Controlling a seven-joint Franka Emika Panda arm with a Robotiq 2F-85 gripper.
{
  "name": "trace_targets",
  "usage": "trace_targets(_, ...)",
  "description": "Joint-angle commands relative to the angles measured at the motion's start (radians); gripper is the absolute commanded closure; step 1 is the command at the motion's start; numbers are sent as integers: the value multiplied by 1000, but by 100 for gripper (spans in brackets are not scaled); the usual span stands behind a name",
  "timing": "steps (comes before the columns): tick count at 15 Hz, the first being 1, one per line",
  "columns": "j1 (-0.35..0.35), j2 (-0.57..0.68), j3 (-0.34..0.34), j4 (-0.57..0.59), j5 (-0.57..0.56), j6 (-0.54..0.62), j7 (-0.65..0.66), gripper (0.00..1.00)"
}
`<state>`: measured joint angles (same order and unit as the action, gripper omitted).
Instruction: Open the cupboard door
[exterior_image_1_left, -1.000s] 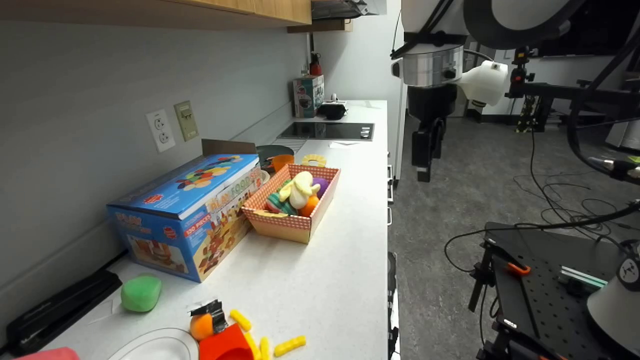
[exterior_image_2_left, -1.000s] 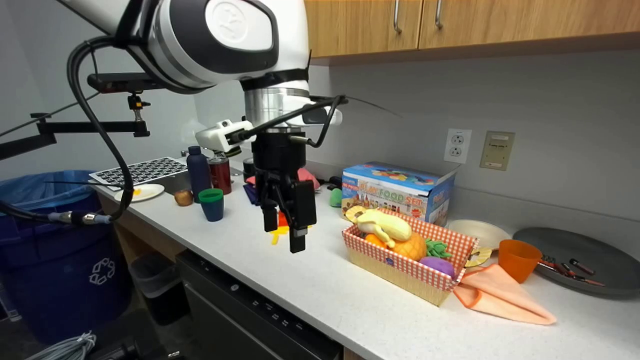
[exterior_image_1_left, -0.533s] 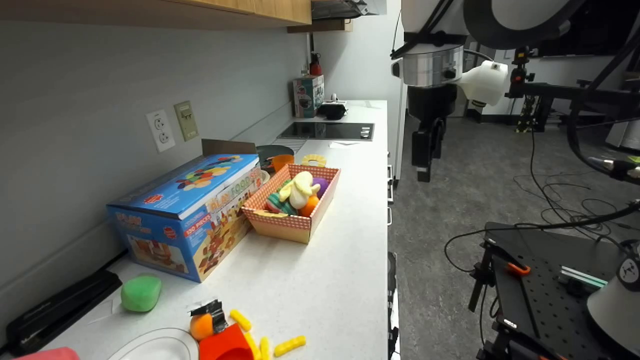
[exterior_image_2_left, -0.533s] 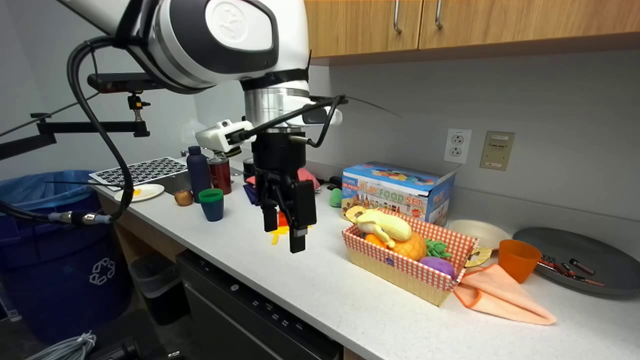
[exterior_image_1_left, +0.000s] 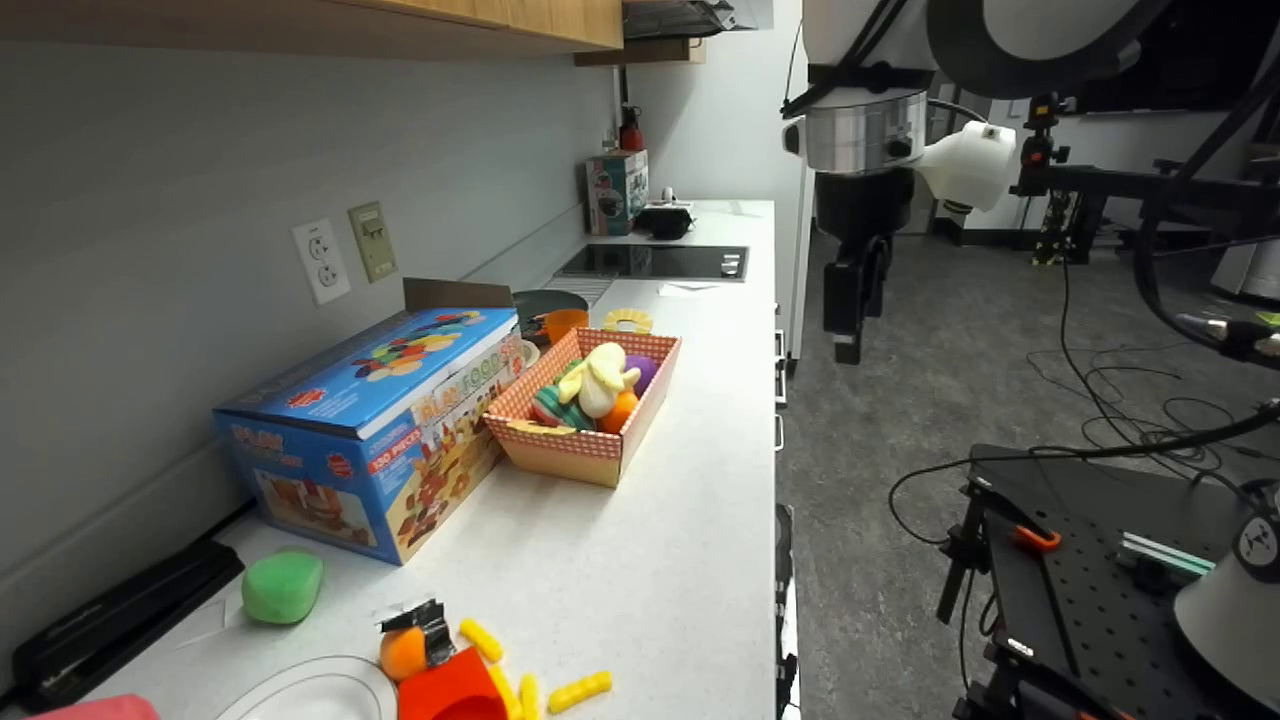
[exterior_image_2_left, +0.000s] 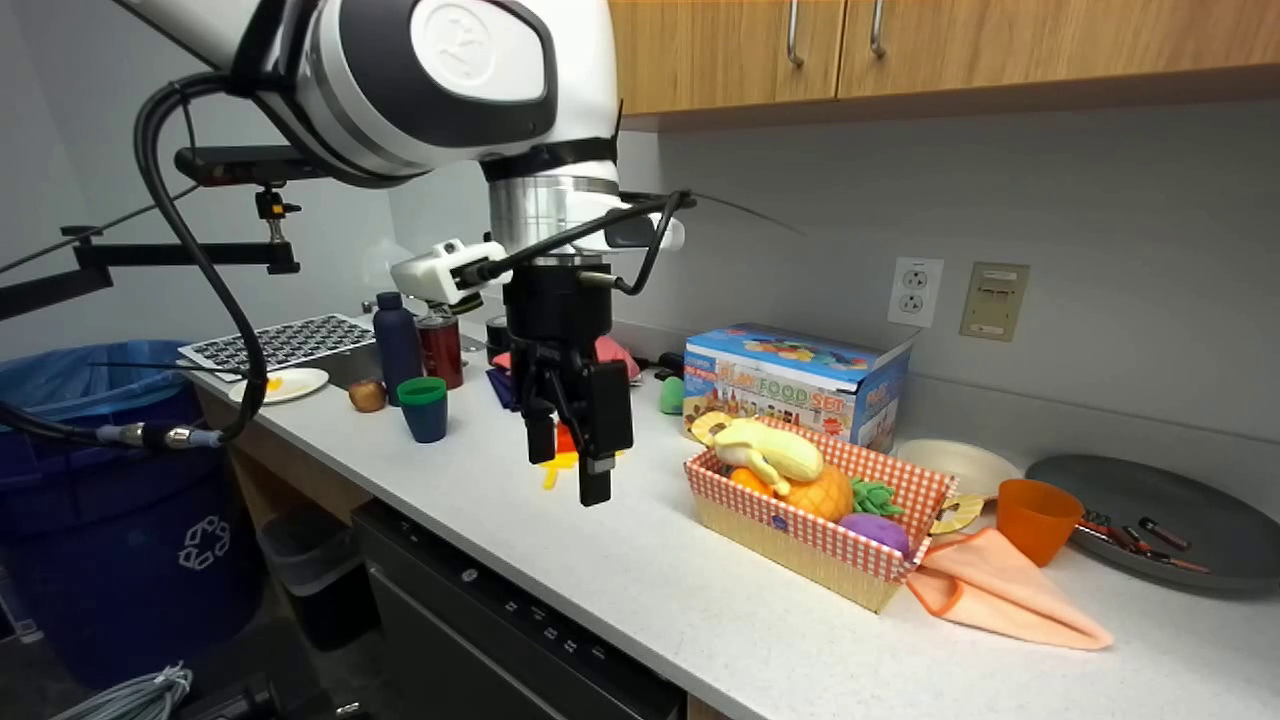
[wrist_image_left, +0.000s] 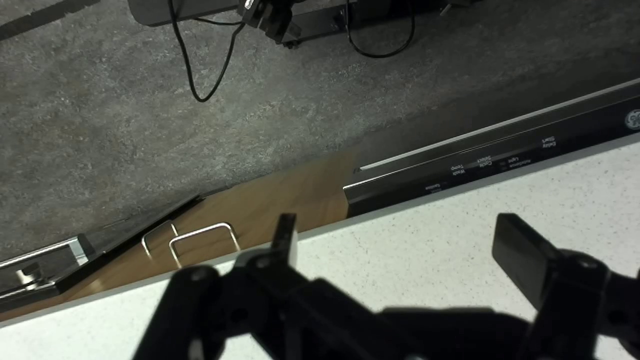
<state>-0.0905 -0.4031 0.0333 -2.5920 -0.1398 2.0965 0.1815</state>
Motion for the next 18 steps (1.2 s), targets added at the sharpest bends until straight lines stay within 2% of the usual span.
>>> trace_targets(1,7,0,-7,1,-3,-2,2,0)
trace_targets(13,7,0,-7,1,-3,-2,2,0)
trace_targets(18,13,-88,-8,-3,25,-12,9,0)
